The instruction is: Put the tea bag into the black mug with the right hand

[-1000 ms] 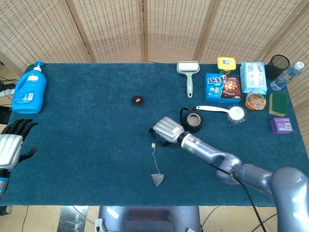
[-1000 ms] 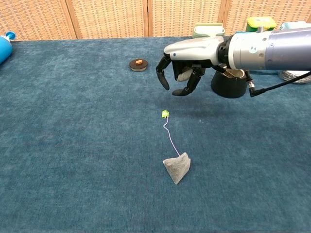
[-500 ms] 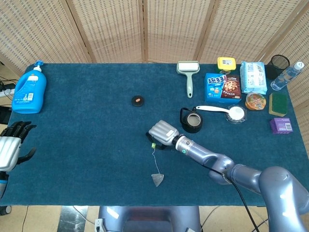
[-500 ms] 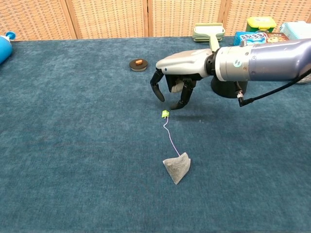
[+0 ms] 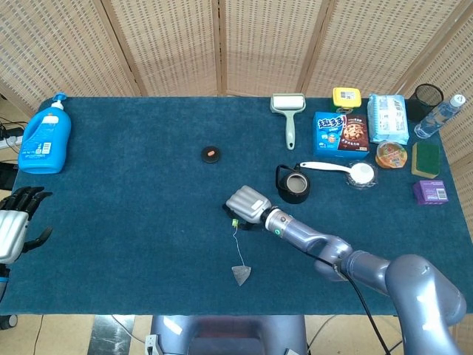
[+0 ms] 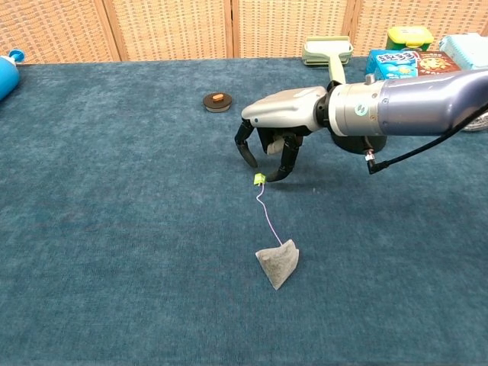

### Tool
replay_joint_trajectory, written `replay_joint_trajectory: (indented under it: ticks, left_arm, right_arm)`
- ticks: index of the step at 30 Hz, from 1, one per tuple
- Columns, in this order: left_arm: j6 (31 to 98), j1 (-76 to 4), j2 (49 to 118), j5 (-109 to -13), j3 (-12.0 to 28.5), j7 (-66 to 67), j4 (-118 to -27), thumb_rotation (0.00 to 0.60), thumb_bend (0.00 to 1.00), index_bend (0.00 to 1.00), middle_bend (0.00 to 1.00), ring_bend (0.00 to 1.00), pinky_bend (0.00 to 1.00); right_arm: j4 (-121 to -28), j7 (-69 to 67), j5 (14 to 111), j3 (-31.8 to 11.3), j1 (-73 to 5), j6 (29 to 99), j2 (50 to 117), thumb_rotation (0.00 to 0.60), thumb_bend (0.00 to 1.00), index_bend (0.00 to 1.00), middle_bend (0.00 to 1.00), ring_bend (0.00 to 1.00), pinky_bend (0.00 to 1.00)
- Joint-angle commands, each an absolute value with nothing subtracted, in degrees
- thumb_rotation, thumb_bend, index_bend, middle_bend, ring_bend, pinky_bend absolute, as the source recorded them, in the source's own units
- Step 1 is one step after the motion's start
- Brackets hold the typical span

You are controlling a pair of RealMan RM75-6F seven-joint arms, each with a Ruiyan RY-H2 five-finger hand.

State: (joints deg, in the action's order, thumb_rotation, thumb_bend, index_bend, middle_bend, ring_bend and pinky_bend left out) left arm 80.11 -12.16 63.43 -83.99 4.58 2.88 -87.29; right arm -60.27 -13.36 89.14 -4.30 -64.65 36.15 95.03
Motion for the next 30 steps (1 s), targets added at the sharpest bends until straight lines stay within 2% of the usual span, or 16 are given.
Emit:
replay_joint_trajectory:
  ticks: [1, 15, 17, 21, 25, 30]
  left_arm:
    - [80.16, -12.15, 63.46, -84.03, 4.56, 2.79, -87.20, 0.600, 0.32, 0.21, 0.18, 0.13, 0.24]
    - [80.68, -11.66, 63.50, -83.98, 4.37, 1.82, -86.59, 0.600, 0.32, 0.21, 0.18, 0.13, 0.23]
    - [80.84, -11.60, 63.53, -84.01, 4.40, 1.63, -86.44, 0.600, 0.31, 0.21, 0.18, 0.13, 0.23]
    - [81.08, -11.54, 63.64, -84.18, 4.40, 1.36, -86.24, 0.600, 0.31, 0.21, 0.18, 0.13, 0.23]
    - [81.14, -11.52, 63.75, -84.19, 4.42, 1.19, -86.02, 0.600, 0.31, 0.21, 0.18, 0.13, 0.23]
    - [81.21, -11.51, 63.72, -84.29, 4.41, 1.07, -85.97, 0.600, 0.31, 0.21, 0.18, 0.13, 0.23]
  right_arm:
    - [-60.12, -13.18, 88.88, -4.37, -64.87, 35.92, 95.16, 0.600, 0.31, 0.50, 1.00, 1.00, 1.00]
    - [-60.02, -11.04, 87.14, -5.16, -65.94, 35.11, 95.77, 0.600, 0.18, 0.51, 1.00, 1.00, 1.00]
    - [-60.44, -10.67, 86.69, -5.34, -65.98, 34.95, 95.61, 0.600, 0.20, 0.51, 1.00, 1.00, 1.00]
    - [-61.31, -9.84, 85.87, -5.62, -66.10, 34.46, 95.12, 0.600, 0.36, 0.50, 1.00, 1.00, 1.00]
    - [-62.30, -9.04, 85.17, -5.77, -66.19, 33.97, 94.41, 0.600, 0.46, 0.48, 1.00, 1.00, 1.00]
    - [-63.06, -8.43, 84.85, -5.63, -66.33, 33.42, 93.90, 0.600, 0.49, 0.47, 1.00, 1.00, 1.00]
